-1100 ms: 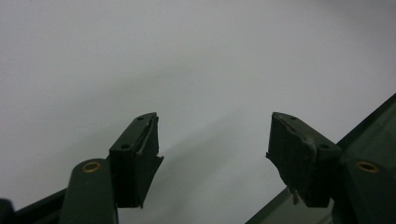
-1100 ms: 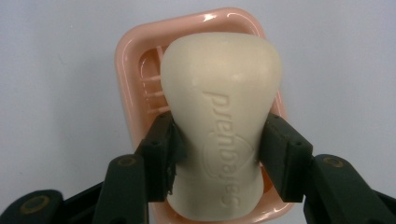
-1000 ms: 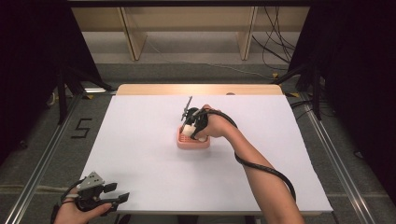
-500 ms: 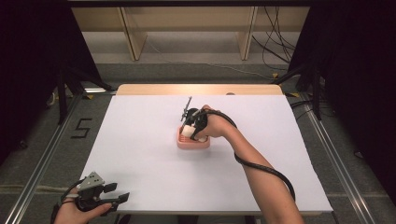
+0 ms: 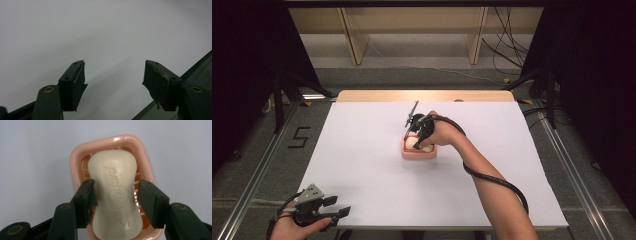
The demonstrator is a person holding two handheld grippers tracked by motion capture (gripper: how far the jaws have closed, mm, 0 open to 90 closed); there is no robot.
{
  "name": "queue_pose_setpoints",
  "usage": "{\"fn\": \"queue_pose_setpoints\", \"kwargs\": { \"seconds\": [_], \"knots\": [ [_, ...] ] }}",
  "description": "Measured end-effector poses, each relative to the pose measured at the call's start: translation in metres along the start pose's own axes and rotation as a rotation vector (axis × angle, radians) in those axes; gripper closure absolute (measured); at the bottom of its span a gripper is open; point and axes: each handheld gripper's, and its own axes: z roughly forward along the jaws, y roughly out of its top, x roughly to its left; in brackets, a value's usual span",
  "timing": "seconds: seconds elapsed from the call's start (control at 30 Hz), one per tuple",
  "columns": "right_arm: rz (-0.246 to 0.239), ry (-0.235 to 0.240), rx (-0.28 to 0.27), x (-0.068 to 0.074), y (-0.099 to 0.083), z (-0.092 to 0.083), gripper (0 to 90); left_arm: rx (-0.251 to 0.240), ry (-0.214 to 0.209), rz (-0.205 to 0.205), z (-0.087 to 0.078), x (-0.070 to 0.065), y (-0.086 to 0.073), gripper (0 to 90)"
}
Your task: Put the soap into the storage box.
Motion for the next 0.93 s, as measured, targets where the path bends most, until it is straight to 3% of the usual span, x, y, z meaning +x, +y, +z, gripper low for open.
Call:
{"fn": "queue_pose_setpoints", "kwargs": {
  "seconds": [0.03, 0.23, 0.27, 0.43, 0.57, 0.73, 0.77, 0.93],
  "knots": [
    [0.015, -0.001, 0.009, 0.001, 0.000, -0.002, 47.2, 0.000, -0.013, -0.027, 0.001, -0.002, 0.000, 33.2],
    [0.009, 0.006, -0.010, 0.002, -0.002, -0.008, 41.6, 0.007, -0.012, -0.016, 0.000, -0.001, 0.000, 33.2],
    [0.033, -0.002, -0.009, 0.003, -0.003, -0.009, 40.3, 0.006, -0.011, -0.018, 0.000, -0.001, 0.000, 33.2],
    [0.037, -0.019, -0.032, 0.006, -0.013, -0.014, 35.0, 0.008, 0.002, -0.026, 0.001, -0.001, 0.000, 33.2],
    [0.071, -0.035, -0.043, 0.010, -0.023, -0.021, 32.8, 0.000, -0.012, -0.027, 0.001, -0.002, 0.000, 33.2],
    [0.132, -0.059, -0.095, 0.021, -0.043, -0.028, 30.3, -0.002, -0.003, -0.027, 0.001, -0.002, -0.001, 33.2],
    [0.172, -0.060, -0.107, 0.027, -0.050, -0.028, 29.8, 0.002, -0.007, -0.026, 0.001, -0.002, -0.001, 33.2],
    [0.222, -0.075, -0.152, 0.053, -0.083, -0.027, 28.2, 0.004, -0.001, -0.026, 0.001, -0.001, -0.001, 33.1]
  ]
}}
